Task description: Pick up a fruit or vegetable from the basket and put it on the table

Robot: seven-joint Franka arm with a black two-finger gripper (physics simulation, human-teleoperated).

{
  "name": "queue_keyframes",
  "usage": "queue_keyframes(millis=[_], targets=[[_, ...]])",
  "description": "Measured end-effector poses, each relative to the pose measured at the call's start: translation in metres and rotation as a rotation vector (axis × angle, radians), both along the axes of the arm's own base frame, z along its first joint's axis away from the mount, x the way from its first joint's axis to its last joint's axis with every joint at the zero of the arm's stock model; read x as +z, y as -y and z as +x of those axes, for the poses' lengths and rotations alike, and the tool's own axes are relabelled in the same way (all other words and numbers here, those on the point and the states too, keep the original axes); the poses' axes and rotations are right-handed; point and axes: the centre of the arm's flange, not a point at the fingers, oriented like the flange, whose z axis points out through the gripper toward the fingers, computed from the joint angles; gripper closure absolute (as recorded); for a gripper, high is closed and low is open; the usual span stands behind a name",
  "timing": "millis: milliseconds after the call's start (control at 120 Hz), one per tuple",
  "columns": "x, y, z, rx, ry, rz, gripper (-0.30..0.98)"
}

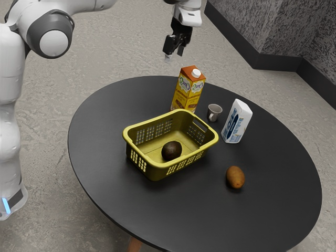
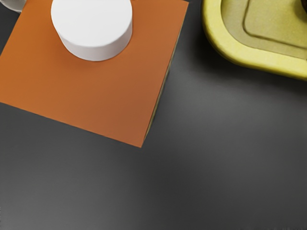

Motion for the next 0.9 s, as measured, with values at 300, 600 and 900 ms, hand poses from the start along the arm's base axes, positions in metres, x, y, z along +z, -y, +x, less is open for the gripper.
queue_keyframes(millis=[300,600,900], targets=[[0.02,-0.003,-0.004,-0.015,0.033,0.004,0.0],[0.208,0.066,-0.115,-0.122,0.291,-0.039,0.0],[0.129,0.071,-0.064,-0.091,0.045,-0.105,0.0]])
